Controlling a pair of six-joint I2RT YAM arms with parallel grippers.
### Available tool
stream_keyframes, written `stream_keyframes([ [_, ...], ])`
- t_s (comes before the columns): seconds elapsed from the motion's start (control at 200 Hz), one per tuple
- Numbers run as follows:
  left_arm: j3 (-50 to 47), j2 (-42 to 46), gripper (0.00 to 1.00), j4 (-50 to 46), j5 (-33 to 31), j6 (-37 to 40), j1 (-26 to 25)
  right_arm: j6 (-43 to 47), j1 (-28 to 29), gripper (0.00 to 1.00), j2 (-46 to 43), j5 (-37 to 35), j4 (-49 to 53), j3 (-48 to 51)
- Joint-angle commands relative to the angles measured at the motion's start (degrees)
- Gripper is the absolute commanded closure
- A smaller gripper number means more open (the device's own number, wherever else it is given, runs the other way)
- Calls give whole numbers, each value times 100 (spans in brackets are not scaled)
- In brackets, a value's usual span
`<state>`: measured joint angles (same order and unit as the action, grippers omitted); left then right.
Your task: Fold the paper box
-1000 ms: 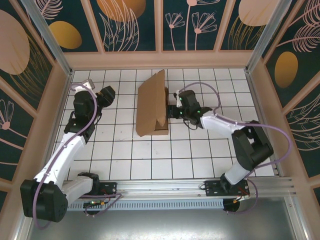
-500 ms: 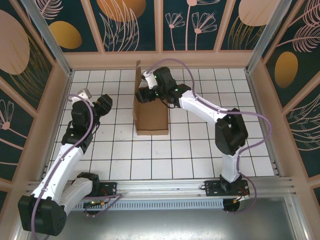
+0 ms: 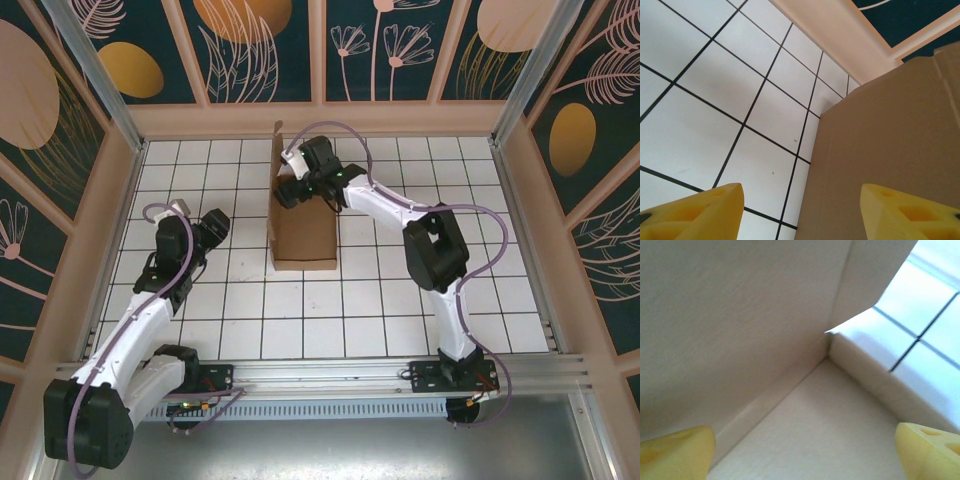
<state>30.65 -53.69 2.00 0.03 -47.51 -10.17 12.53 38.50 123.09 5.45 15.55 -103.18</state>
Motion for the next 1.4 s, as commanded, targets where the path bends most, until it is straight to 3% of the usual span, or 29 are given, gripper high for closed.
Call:
stream_keyframes([
  [0.0,-81,-103,38,382,167,-168,-2,746,-262,2,444,-344,-327,-267],
  [0.35,-165,-387,38,571,356,-163,-2,1160,-412,5,1798,-281,-184,-1377],
  [0.45,-149,-380,39,592,391,-132,2,881,-533,13,1709,-197,-350,-1242],
  [0.611,-70,-410,39,588,390,-50,-1,627,-580,40,1764,-566,195,-1427],
  [0.776,10,-474,39,634,410,-20,-2,423,-644,58,1309,-607,88,-632],
  [1.166,59,-548,38,692,507,-16,-2,-302,-977,70,30,-657,393,1187],
  [1.271,107,-554,38,670,558,1,0,-328,-932,68,-657,-184,235,2056],
  [1.311,125,-571,38,666,587,14,-2,-360,-947,63,-969,-93,29,2361],
  [1.391,125,-619,38,679,664,22,-2,-377,-1017,43,-1376,-35,-200,2589],
])
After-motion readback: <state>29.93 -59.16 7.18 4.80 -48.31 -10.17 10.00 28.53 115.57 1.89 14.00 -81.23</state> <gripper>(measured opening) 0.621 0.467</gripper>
